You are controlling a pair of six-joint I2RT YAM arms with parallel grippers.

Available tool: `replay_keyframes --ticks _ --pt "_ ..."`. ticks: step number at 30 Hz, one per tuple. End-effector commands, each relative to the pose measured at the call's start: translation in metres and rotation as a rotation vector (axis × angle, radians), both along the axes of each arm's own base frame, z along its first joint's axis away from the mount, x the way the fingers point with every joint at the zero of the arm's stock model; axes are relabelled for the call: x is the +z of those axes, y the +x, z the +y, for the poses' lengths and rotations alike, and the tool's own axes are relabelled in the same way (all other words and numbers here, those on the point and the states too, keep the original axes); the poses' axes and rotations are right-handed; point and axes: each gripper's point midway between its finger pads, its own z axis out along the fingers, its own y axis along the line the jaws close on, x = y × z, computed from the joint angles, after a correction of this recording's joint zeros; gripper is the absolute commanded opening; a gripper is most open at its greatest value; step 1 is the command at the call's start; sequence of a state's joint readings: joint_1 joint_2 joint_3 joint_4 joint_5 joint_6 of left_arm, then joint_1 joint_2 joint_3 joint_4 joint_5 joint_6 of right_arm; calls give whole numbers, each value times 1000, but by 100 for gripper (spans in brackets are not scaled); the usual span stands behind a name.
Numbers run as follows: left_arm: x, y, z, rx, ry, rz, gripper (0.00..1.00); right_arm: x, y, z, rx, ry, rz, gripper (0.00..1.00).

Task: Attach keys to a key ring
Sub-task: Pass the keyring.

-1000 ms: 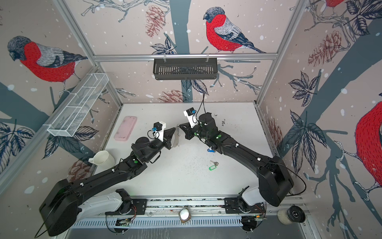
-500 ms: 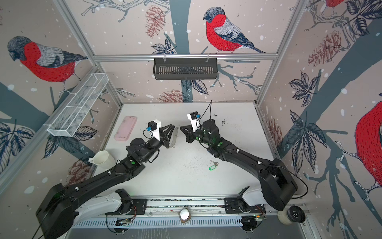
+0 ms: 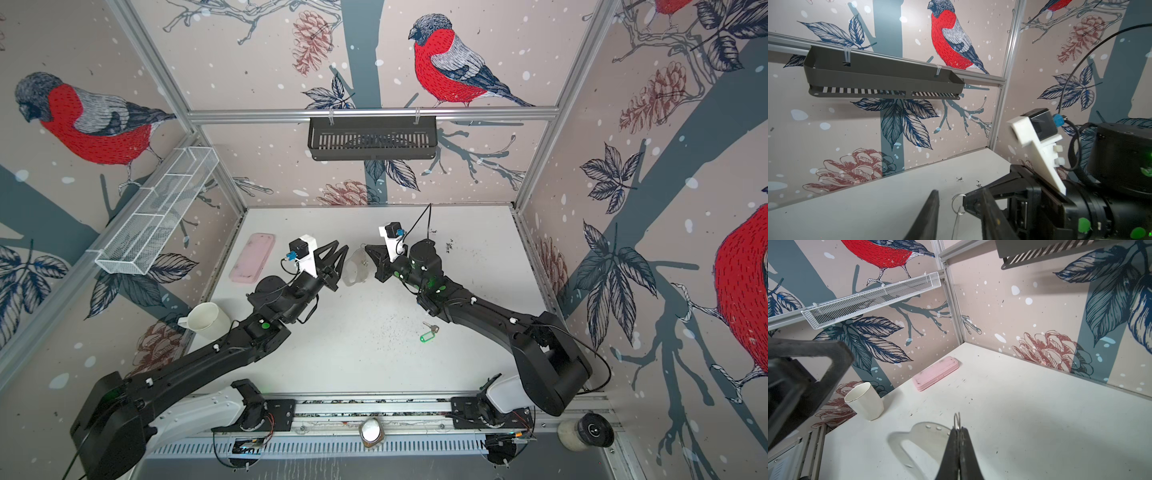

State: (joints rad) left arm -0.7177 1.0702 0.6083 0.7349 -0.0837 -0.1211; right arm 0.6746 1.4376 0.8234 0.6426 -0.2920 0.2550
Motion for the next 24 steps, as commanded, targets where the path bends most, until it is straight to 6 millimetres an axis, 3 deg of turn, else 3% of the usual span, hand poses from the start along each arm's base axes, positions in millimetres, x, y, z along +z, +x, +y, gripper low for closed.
replay_keyframes --ticks 1,9,17,24 --pt "6 10 6 49 17 5 32 36 -7 -4 29 86 -173 0" --pt "18 17 12 -2 -20 29 25 54 -19 -12 75 153 -266 0" --pt "9 22 -17 -156 55 32 22 74 -25 -18 150 240 -313 0" --pt "12 28 -36 -276 64 26 18 87 -28 -29 228 316 -329 0"
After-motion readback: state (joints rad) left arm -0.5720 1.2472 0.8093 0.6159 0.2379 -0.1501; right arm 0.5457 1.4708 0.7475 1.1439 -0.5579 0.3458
